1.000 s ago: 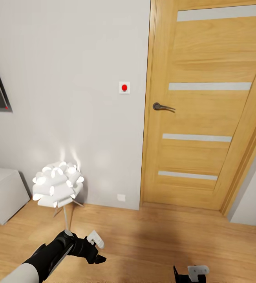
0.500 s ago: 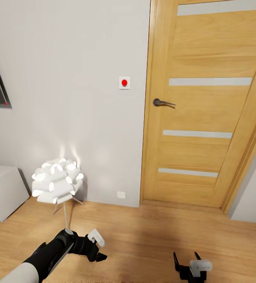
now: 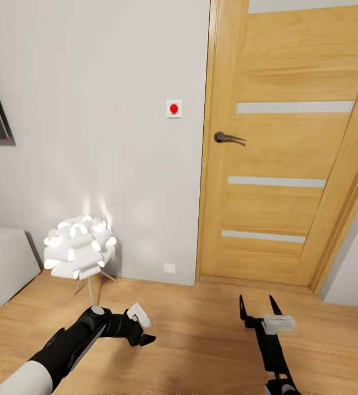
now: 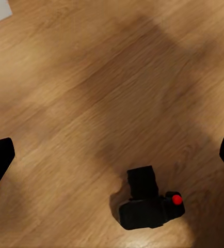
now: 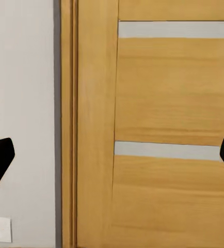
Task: Attach the digital camera to the camera tripod in the bedroom.
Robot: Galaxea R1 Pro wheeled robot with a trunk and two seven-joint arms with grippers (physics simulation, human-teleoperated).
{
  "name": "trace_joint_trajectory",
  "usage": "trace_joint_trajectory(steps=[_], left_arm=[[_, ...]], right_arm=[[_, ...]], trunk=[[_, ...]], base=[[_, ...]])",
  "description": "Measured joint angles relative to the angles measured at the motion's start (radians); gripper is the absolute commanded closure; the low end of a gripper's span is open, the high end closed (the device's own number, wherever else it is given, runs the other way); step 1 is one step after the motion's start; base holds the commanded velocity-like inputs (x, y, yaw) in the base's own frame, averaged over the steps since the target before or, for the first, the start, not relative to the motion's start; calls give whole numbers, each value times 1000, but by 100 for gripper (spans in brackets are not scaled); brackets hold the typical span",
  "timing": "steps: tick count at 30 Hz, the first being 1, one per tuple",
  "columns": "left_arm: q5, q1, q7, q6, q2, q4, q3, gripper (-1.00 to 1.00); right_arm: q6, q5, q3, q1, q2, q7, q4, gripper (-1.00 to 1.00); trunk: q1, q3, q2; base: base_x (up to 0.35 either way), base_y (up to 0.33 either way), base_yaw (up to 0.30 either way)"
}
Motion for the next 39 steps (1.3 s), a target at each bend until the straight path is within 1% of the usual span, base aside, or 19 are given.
trace_joint_trajectory(steps=[1,4,5,8,10,14,16,17,19,20,22,23,24,25,26,28,31,33,39], left_arm=[[0,0,0,0,0,-5,11,-100],[0,0,-1,1,0,-10,27,-100],[1,0,-1,2,-1,-12,35,-100],[1,0,-3,2,-1,-15,43,-100],[1,0,-4,2,-1,-15,45,-100],[1,0,-8,7,-5,-16,46,-100],[1,0,-23,19,-7,-22,46,-100],[1,0,-46,33,-7,-34,45,-100],[1,0,-82,53,-6,-55,45,-100],[1,0,-128,74,-1,-82,45,-100],[1,0,-211,104,12,-127,47,-100],[2,0,-308,126,29,-172,48,-100],[1,0,-344,131,34,-189,49,-100],[1,0,-358,133,36,-196,49,-100],[1,0,-382,138,39,-210,49,-100],[1,0,-399,141,41,-223,49,-100],[0,0,-406,143,42,-232,46,-100],[0,0,-408,143,41,-235,43,-100],[-1,0,-410,144,39,-238,40,-100]], right_arm=[[80,0,0,-10,0,1,-56,-100],[223,0,0,-47,-1,2,-121,-100],[311,1,0,-76,-1,3,-147,-100],[442,4,1,-124,-1,7,-176,-100],[479,9,1,-141,-1,13,-183,-100],[516,29,3,-158,-1,47,-190,-100],[529,45,6,-164,-4,112,-193,-100],[534,51,6,-166,-5,178,-193,-100],[537,54,3,-167,-6,257,-194,-100],[540,57,-2,-168,-7,337,-194,-100],[542,59,-16,-169,-8,449,-196,-100],[543,59,-64,-169,-12,544,-197,-100],[544,59,-103,-169,-14,574,-198,-100],[544,59,-124,-169,-15,585,-198,-100],[546,60,-173,-169,-18,605,-198,-100],[548,62,-206,-169,-25,625,-200,-100],[550,61,-220,-169,-48,657,-201,-100],[551,59,-225,-169,-64,694,-201,-100],[553,59,-229,-169,-77,823,-201,-100]], trunk=[[4,-3,-7],[15,-13,-28],[19,-16,-35],[31,-25,-56],[38,-31,-70],[54,-44,-98],[61,-50,-112],[65,-53,-119],[73,-60,-133],[77,-63,-140],[84,-69,-154],[88,-72,-161],[92,-75,-168],[96,-78,-175],[100,-82,-182],[107,-88,-196],[109,-99,-197],[110,-107,-197],[112,-130,-199]], base=[[0,0,0],[0,0,0],[0,0,0],[0,0,0],[0,0,0],[0,0,0],[0,0,0],[0,0,0],[0,0,0],[0,0,0],[0,0,0],[0,0,0],[0,0,0],[0,0,0],[0,0,0],[0,0,0],[0,0,0],[0,0,0],[0,0,0]])
